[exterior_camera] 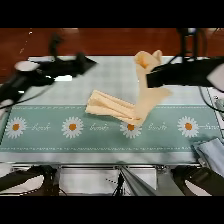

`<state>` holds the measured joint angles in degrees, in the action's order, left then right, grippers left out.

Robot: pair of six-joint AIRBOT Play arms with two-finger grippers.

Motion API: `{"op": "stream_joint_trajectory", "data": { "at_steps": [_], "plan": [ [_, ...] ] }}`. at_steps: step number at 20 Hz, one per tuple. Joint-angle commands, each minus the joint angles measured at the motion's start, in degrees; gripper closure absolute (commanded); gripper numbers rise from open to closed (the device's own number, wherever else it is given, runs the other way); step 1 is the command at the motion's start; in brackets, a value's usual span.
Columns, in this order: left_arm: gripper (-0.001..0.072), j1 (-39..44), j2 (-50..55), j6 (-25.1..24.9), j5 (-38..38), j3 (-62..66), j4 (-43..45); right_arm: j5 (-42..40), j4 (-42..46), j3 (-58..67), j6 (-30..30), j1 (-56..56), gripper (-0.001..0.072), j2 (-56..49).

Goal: Fold the shirts.

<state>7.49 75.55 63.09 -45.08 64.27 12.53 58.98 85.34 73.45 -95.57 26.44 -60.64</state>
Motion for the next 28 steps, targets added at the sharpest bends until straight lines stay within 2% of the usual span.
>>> {"op": "stream_joint_trajectory", "data": {
  "at_steps": [1, 3, 6, 7, 8, 9, 10, 13, 15, 18, 19, 20, 21, 22, 23, 24, 26, 28],
  "plan": [
    [0.0689, -16.3, -12.8, 2.6, -3.9, 0.0, 6.1, -15.5, -6.0, 0.0, -1.4, 4.1, 0.0693, -11.7],
    [0.0688, -22.9, -17.6, 3.7, -8.7, 0.0, 8.1, -21.7, -11.4, 0.0, -1.4, 6.8, 0.0693, -18.1],
    [0.0688, -27.6, -21.7, 3.7, -14.1, -0.1, 9.5, -26.5, -18.6, 0.0, -1.4, 11.6, 0.068, -25.6],
    [0.0688, -28.0, -22.4, 3.9, -14.6, -0.1, 9.7, -26.8, -19.9, 0.0, -1.4, 12.9, 0.0567, -27.3],
    [0.0688, -27.9, -22.7, 3.9, -14.6, -0.1, 9.8, -26.7, -20.7, 0.0, -1.4, 14.1, 0.0393, -28.7],
    [0.0688, -27.7, -22.7, 4.2, -14.6, -0.1, 9.8, -26.4, -20.9, 0.0, -1.4, 14.9, 0.0288, -29.3],
    [0.0688, -27.5, -22.6, 4.3, -14.6, -0.1, 9.8, -25.9, -20.9, 0.0, -1.4, 15.2, 0.0265, -29.3],
    [0.0687, -27.5, -22.6, 4.3, -14.6, -0.1, 10.0, -22.0, -19.1, 0.0, -1.4, 12.6, 0.0266, -25.7],
    [0.0687, -27.5, -22.6, 4.2, -15.3, -0.1, 10.5, -13.4, -12.5, 0.0, -1.0, 8.4, 0.0265, -20.3],
    [0.0686, -27.5, -22.5, 4.3, -15.6, -0.2, 14.3, 8.7, 11.7, 0.0, -0.7, 0.4, 0.0264, -11.7],
    [0.0686, -27.5, -22.5, 4.3, -15.6, -0.2, 15.4, 15.7, 19.6, -0.8, 1.1, -3.4, 0.0276, -9.4],
    [0.0685, -27.5, -22.5, 4.3, -15.7, -0.2, 16.3, 19.1, 22.8, -3.1, 3.0, -7.8, 0.0296, -7.0],
    [0.0685, -27.5, -22.5, 4.3, -16.2, -0.1, 16.5, 19.9, 20.9, -7.3, 3.5, -13.4, 0.0296, -4.2],
    [0.0685, -27.5, -22.5, 4.3, -16.8, -0.1, 16.7, 19.0, 14.1, -12.5, 3.5, -19.3, 0.0295, -1.3],
    [0.0685, -27.5, -22.5, 4.2, -17.4, -0.2, 16.7, 16.5, 4.7, -18.2, 3.5, -24.5, 0.0234, 1.2],
    [0.0685, -27.5, -22.5, 4.2, -17.6, -0.2, 16.7, 13.1, -6.1, -24.2, 3.8, -28.8, 0.0143, 3.3],
    [0.0685, -27.5, -22.5, 4.2, -17.6, -0.2, 16.7, 3.3, -27.4, -36.1, 6.6, -33.8, 0.0126, 5.8],
    [0.0685, -27.5, -22.5, 4.3, -17.6, -0.2, 16.7, -6.0, -41.6, -44.0, 8.4, -33.0, 0.0126, 5.4]
  ]
}}
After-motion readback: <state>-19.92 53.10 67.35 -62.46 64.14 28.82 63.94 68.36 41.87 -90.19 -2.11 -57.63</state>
